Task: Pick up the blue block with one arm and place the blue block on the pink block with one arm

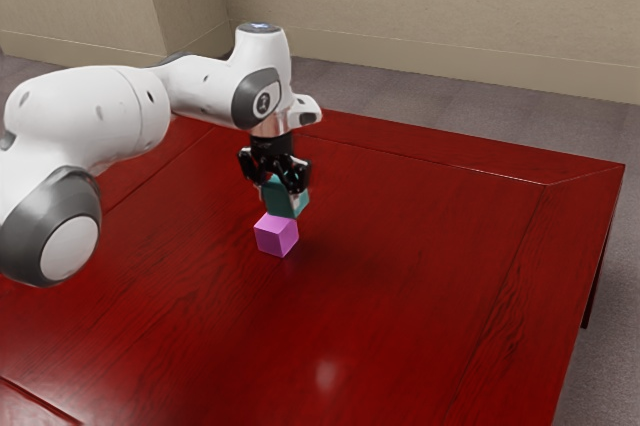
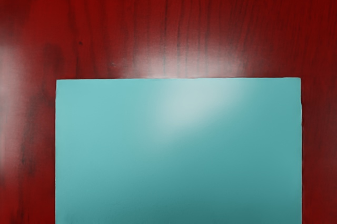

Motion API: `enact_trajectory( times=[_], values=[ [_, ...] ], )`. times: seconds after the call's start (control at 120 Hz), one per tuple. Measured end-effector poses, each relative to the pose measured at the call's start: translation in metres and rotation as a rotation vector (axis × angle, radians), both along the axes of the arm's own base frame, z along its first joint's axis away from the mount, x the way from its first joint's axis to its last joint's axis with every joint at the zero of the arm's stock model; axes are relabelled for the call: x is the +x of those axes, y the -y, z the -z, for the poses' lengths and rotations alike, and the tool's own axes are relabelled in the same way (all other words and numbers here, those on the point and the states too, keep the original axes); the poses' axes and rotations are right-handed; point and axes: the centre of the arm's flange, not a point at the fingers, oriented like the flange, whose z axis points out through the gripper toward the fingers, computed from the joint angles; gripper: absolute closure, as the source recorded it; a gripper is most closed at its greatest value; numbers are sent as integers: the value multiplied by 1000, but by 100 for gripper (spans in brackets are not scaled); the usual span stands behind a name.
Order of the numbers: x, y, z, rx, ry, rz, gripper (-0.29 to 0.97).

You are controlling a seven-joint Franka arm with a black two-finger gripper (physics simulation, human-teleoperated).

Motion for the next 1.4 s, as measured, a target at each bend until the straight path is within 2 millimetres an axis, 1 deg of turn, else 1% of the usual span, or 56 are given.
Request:
enact_trajectory(
  times=[0.1, 0.192, 0.383, 0.5, 0.75, 0.825, 0.883, 0.983, 1.083, 1.167, 1.242, 1.267, 1.317, 1.375, 1.4],
  values=[
    [-1, -14, 3, 4, -15, 3, 40],
    [-3, -21, 4, 14, -25, 18, 40],
    [-6, -25, 12, 26, -51, 56, 40],
    [-5, -31, 16, 29, -60, 66, 40],
    [-4, -28, 22, 27, -69, 101, 39],
    [-3, -26, 22, 30, -70, 113, 28],
    [-2, -25, 22, 30, -72, 122, 21],
    [-2, -24, 23, 29, -74, 135, 13],
    [-2, -25, 22, 30, -73, 143, 8],
    [0, -28, 13, 35, -59, 145, 6],
    [3, -29, 1, 40, -39, 150, 4],
    [4, -29, -7, 41, -27, 154, 4],
    [3, -27, -29, 39, 0, 161, 3],
    [-6, -23, -73, 30, 50, 176, 2],
    [-13, -17, -97, 27, 74, 190, 2]
  ],
)
